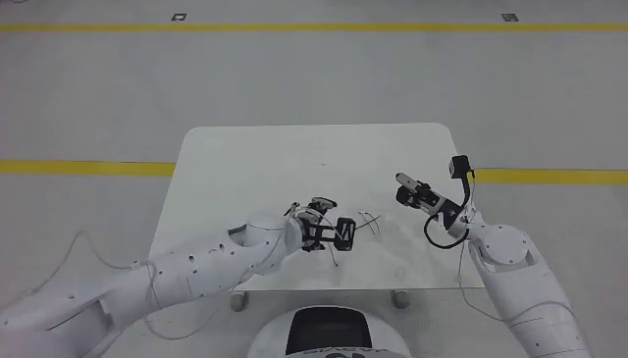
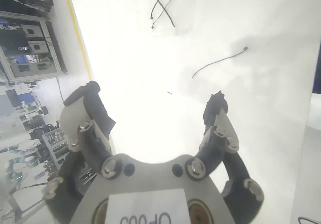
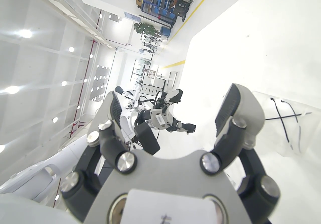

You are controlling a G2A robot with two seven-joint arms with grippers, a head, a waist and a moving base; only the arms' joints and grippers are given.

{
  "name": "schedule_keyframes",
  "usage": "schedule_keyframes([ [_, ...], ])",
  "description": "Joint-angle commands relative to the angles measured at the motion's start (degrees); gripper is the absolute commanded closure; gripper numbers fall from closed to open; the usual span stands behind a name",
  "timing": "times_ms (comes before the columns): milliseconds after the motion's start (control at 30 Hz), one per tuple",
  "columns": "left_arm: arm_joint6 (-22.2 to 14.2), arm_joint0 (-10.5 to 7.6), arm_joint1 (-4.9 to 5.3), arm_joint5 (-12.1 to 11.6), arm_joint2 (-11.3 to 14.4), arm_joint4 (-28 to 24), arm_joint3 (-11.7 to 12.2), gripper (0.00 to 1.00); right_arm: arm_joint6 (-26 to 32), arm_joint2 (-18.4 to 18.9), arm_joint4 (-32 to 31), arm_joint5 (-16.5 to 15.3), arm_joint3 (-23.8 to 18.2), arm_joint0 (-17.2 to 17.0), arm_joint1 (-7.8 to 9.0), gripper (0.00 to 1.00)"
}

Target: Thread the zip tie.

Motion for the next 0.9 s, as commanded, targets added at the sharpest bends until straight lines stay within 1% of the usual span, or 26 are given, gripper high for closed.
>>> schedule_keyframes([
  [0, -0.7, 0.35, -0.69, 0.0, 0.0, 0.0, 0.5, 0.00, 0.0, 0.0, 0.0, 0.0, 0.0, 0.0, 0.00, 0.00],
  [67, -1.9, 0.78, -1.58, 0.0, 0.0, 0.0, 1.1, 0.00, 0.0, 0.0, 0.0, 0.0, 0.0, 0.0, 0.00, 0.00],
  [167, -4.3, 1.50, -3.46, 0.0, 0.0, 0.0, 3.1, 0.00, 0.0, 0.0, 0.0, 0.0, 0.0, 0.0, 0.00, 0.00],
  [200, -5.2, 1.66, -4.35, 0.0, 0.0, 0.0, 4.0, 0.00, 0.0, 0.0, 0.0, 0.0, 0.0, 0.0, 0.00, 0.00],
  [300, -6.6, 2.19, -6.57, 0.0, 0.0, 0.0, 6.5, 0.00, 0.0, 0.0, 0.0, 0.0, 0.0, 0.0, 0.00, 0.00],
  [333, -7.6, 2.39, -7.62, 0.0, 0.0, 0.0, 7.8, 0.00, 0.0, 0.0, 0.0, 0.0, 0.0, 0.0, 0.00, 0.00],
  [367, -8.3, 2.58, -8.45, 0.0, 0.0, 0.0, 8.6, 0.00, 0.0, 0.0, 0.0, 0.0, 0.0, 0.0, 0.00, 0.00],
  [400, -8.4, 2.87, -9.30, 0.0, 0.0, 0.0, 9.3, 0.00, 0.0, 0.0, 0.0, 0.0, 0.0, 0.0, 0.00, 0.00],
  [433, -8.4, 3.24, -10.37, 0.0, 0.0, 0.0, 10.4, 0.00, 0.0, 0.0, 0.0, 0.0, 0.0, 0.0, 0.00, 0.00],
  [533, -10.1, 4.20, -12.74, 0.0, 0.0, 0.0, 13.4, 0.00, 0.0, 0.0, 0.0, 0.0, 0.0, 0.0, 0.00, 0.00],
  [567, -10.8, 4.55, -13.71, 0.0, 0.0, 0.0, 14.8, 0.00, 0.0, 0.0, 0.0, 0.0, 0.0, 0.0, 0.00, 0.00],
  [667, -11.4, 4.74, -15.71, 0.0, 0.0, 0.0, 17.5, 0.00, 0.0, 0.0, 0.0, 0.0, 0.0, 0.0, 0.00, 0.00],
  [700, -11.5, 4.43, -15.99, 0.0, 0.0, 0.0, 17.8, 0.00, 0.0, 0.0, 0.0, 0.0, 0.0, 0.0, 0.00, 0.00],
  [867, -11.5, 4.43, -15.99, 0.0, 0.0, 0.0, 17.8, 0.00, 0.0, 0.0, 0.0, 0.0, 0.0, 0.0, 0.00, 0.00],
])
